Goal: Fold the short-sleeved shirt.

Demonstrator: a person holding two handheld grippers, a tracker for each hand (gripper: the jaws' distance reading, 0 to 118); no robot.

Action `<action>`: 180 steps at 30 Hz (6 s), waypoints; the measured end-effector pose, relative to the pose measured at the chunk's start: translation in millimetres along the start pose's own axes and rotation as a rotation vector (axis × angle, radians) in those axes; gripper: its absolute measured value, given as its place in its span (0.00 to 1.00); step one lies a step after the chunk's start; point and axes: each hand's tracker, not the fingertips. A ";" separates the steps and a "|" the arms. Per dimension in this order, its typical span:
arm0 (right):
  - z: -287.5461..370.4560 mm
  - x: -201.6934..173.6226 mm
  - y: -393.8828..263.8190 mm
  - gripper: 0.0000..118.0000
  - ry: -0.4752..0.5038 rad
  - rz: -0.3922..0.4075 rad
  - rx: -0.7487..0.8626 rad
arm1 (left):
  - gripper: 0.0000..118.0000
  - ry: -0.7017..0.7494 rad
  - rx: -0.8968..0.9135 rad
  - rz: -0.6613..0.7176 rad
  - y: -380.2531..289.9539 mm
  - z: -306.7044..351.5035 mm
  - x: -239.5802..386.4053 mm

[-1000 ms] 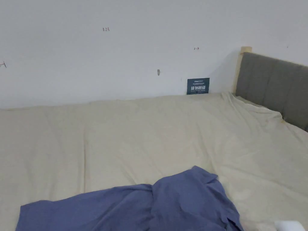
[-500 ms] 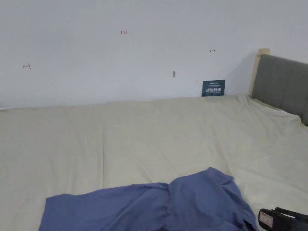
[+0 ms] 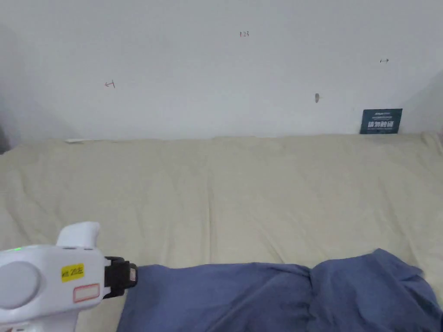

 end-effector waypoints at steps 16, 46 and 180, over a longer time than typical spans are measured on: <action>-49.7 9.2 3.1 0.00 -0.054 0.003 -0.117 | 0.89 0.238 -0.357 -0.116 45.2 -187.7 -39.0; -273.4 161.8 120.5 0.77 -0.377 -0.353 -0.553 | 0.08 0.133 -0.277 -0.218 30.1 -126.1 -3.6; -28.3 104.3 -60.2 0.03 -0.164 0.134 -0.344 | 0.61 0.000 0.002 -0.047 -139.0 10.8 -37.9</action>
